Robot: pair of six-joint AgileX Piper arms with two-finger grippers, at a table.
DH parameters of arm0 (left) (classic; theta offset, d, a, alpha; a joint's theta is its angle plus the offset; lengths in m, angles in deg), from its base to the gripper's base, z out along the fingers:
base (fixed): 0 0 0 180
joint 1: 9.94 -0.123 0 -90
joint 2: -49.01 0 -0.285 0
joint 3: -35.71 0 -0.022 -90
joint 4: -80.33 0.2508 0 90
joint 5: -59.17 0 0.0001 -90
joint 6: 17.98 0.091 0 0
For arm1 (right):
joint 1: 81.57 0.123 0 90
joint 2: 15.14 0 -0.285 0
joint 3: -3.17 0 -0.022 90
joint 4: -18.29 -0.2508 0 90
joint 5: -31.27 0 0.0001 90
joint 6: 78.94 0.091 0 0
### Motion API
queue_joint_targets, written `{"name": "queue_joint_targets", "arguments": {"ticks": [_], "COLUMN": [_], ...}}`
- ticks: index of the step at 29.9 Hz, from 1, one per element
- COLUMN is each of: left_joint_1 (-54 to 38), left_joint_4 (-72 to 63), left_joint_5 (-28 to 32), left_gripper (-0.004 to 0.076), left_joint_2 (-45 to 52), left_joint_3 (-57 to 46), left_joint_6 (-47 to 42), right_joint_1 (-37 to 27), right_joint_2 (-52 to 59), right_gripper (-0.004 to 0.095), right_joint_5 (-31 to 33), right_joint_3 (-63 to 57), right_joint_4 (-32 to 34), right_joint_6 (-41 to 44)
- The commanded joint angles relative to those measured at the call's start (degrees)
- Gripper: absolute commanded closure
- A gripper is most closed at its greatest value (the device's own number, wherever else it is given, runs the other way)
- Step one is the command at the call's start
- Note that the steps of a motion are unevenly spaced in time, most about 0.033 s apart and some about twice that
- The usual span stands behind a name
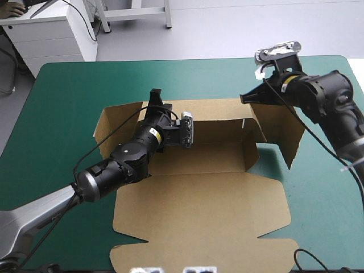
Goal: Fold the box
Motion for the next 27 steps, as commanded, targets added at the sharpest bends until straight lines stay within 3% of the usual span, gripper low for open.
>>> {"name": "queue_joint_targets", "arguments": {"ticks": [1,7,12,27], "left_joint_1": [0.3,0.3,0.3,0.3], "left_joint_4": [3.9,5.2,7.7,9.5], "left_joint_5": [0.2,0.8,1.0,0.8], "left_gripper": [0.0731,0.0731,0.0731,0.0731], "left_joint_2": [2.6,2.6,2.6,2.6], "left_joint_3": [0.8,-2.9,-3.2,-3.2], "left_joint_6": [-0.8,-1.4,-8.0,-8.6], "right_joint_1": [-1.4,-7.4,-11.7,-12.2], "right_joint_2": [-2.4,-7.8,-10.7,-18.1], "right_gripper": [0.0922,0.0927,0.0927,0.0927], "right_joint_5": [-0.7,1.9,4.6,6.9], "right_joint_3": [6.2,11.5,12.0,12.0], "right_joint_4": [1.0,-5.8,-10.7,-13.6], "right_joint_6": [-0.4,-4.3,-7.4,-8.2]}}
